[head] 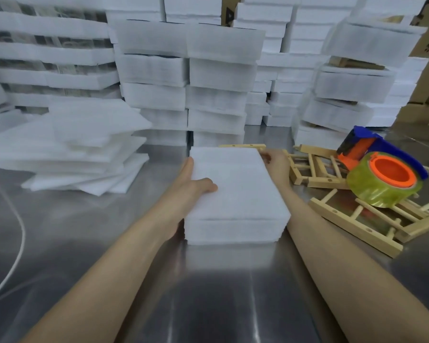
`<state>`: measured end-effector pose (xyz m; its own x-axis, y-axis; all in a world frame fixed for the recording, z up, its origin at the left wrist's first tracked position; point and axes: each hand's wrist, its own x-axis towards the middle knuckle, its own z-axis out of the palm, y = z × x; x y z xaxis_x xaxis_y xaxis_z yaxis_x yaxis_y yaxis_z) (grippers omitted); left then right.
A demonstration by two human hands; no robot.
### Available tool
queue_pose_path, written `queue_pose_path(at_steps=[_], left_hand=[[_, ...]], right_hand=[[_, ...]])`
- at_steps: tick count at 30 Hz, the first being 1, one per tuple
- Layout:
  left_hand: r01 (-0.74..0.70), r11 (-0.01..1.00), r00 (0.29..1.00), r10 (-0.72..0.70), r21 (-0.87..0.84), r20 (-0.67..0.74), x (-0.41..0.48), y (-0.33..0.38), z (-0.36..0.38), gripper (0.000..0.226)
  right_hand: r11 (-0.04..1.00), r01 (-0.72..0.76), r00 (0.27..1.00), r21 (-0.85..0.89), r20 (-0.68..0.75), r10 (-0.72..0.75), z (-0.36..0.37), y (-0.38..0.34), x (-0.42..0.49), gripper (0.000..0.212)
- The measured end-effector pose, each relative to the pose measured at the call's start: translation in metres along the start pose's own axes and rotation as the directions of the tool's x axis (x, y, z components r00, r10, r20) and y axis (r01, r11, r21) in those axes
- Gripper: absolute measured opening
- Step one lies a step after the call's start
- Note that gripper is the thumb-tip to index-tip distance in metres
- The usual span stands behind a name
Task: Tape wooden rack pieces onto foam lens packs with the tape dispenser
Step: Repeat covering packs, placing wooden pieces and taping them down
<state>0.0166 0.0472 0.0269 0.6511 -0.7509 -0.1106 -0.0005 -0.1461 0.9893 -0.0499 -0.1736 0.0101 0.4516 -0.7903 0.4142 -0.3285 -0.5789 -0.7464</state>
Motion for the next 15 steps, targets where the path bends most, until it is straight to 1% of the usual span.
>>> queue_pose_path(at_steps=[1, 2, 3, 4, 5, 6, 8, 10, 13, 14, 15], left_hand=[[-0.010, 1.000, 1.000, 0.010, 0.002, -0.004, 0.000, 0.001, 0.001, 0.058], [-0.015, 1.000, 1.000, 0.015, -0.002, -0.003, -0.001, 0.002, 0.001, 0.060], [-0.016, 1.000, 1.000, 0.016, -0.002, -0.002, -0.001, 0.002, 0.002, 0.057], [-0.013, 1.000, 1.000, 0.013, -0.006, -0.004, -0.001, 0.003, 0.004, 0.051], [-0.009, 1.000, 1.000, 0.009, -0.029, -0.016, 0.000, 0.001, 0.005, 0.047], [-0.004, 0.998, 0.999, 0.002, -0.059, -0.033, -0.001, 0.002, 0.005, 0.049], [0.007, 0.996, 0.998, -0.012, -0.092, -0.055, -0.003, 0.004, 0.006, 0.069], [0.008, 0.995, 0.998, -0.014, -0.104, -0.060, -0.005, 0.006, 0.007, 0.074], [0.000, 0.992, 0.997, -0.010, -0.123, -0.077, -0.005, 0.007, 0.008, 0.073], [-0.004, 0.992, 0.997, -0.006, -0.123, -0.081, -0.005, 0.007, 0.008, 0.073], [-0.008, 0.992, 0.996, -0.002, -0.124, -0.085, -0.005, 0.008, 0.008, 0.073]], right_hand=[[1.000, -0.011, 0.997, 0.002, 0.080, 0.011, 0.001, 0.000, 0.004, 0.023], [0.999, -0.047, 0.986, 0.024, 0.163, 0.043, 0.001, -0.001, 0.009, 0.025], [0.996, -0.082, 0.973, 0.038, 0.218, 0.072, 0.002, 0.000, 0.012, 0.031], [0.994, -0.102, 0.966, 0.033, 0.241, 0.091, 0.003, 0.002, 0.015, 0.035], [0.992, -0.123, 0.959, 0.002, 0.257, 0.118, 0.005, 0.003, 0.018, 0.034], [0.991, -0.103, 0.955, -0.087, 0.270, 0.123, 0.006, 0.003, 0.021, 0.031], [0.939, 0.014, 0.958, -0.344, 0.274, 0.086, 0.009, 0.002, 0.025, 0.022], [0.891, 0.041, 0.961, -0.451, 0.263, 0.089, 0.012, 0.002, 0.032, 0.020], [0.874, 0.044, 0.965, -0.485, 0.246, 0.088, 0.017, 0.008, 0.042, 0.033], [0.891, 0.027, 0.973, -0.453, 0.215, 0.080, 0.020, 0.012, 0.045, 0.037], [0.936, -0.032, 0.984, -0.350, 0.152, 0.091, 0.020, 0.016, 0.046, 0.039]])
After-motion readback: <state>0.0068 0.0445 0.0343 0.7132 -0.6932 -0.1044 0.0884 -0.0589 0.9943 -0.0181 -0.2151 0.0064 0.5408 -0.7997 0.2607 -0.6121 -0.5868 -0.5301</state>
